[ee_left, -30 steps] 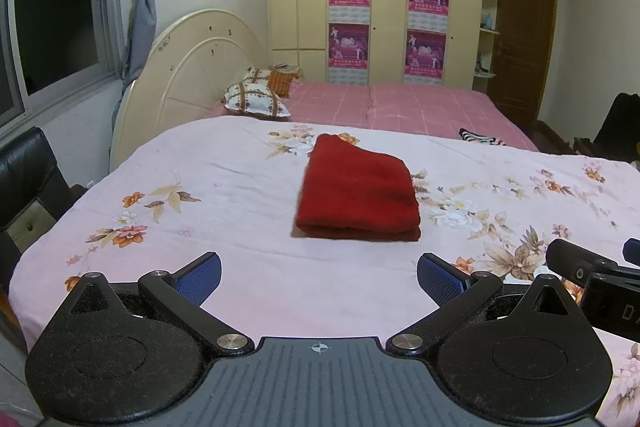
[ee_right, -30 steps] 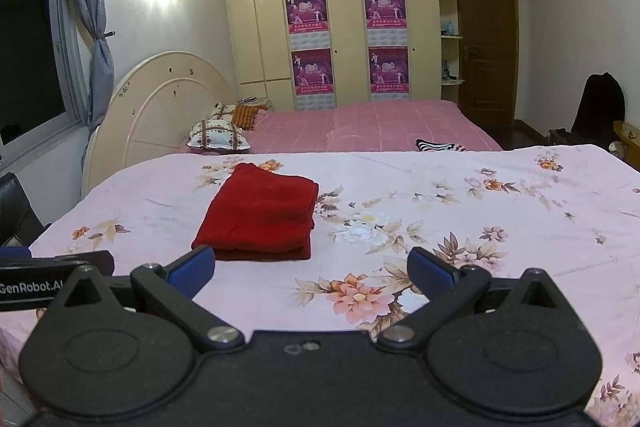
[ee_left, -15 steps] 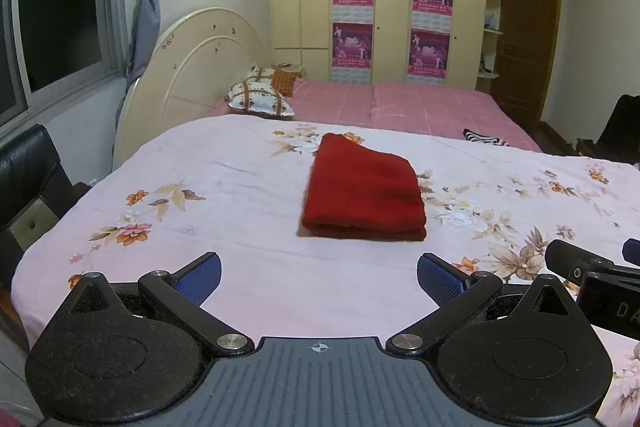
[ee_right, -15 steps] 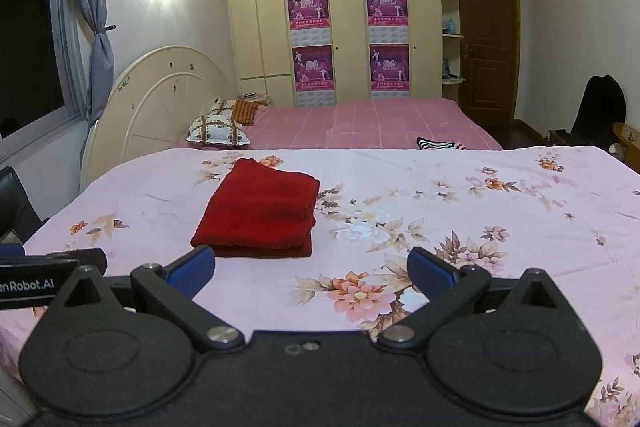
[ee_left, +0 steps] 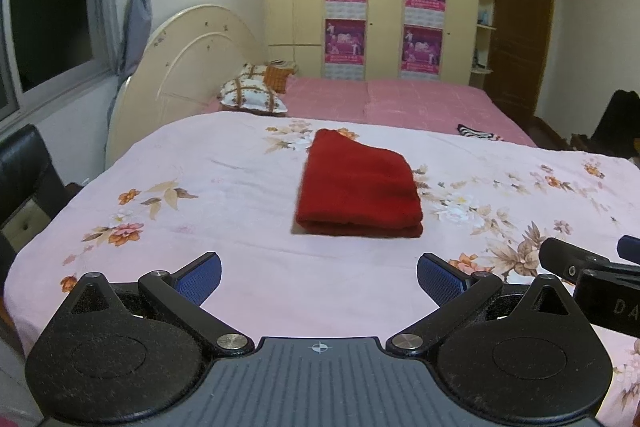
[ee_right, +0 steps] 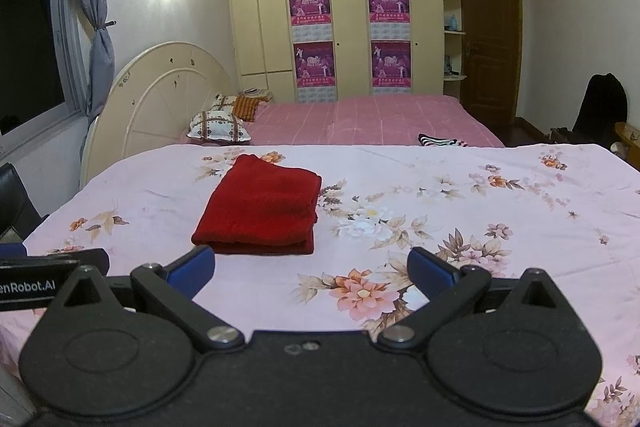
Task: Fold small clothes
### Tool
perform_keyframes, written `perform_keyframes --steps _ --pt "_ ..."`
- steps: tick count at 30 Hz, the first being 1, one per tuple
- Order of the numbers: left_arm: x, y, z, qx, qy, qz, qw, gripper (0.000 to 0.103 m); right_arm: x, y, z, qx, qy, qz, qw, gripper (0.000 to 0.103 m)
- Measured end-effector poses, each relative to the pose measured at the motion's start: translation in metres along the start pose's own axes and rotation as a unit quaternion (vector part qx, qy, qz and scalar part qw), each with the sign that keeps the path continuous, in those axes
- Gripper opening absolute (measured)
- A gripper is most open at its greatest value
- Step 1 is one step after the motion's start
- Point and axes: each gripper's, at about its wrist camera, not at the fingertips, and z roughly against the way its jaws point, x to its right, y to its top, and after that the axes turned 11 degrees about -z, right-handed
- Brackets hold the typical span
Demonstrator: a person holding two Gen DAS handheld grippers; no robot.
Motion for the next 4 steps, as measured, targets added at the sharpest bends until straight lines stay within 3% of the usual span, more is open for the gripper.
perform_keyframes --steps 4 --pt "0.000 -0.001 -0.013 0.001 -0.004 0.003 1.0000 0.103 0.002 -0.001 -0.006 -0.005 -0.006 0.000 1.000 0.102"
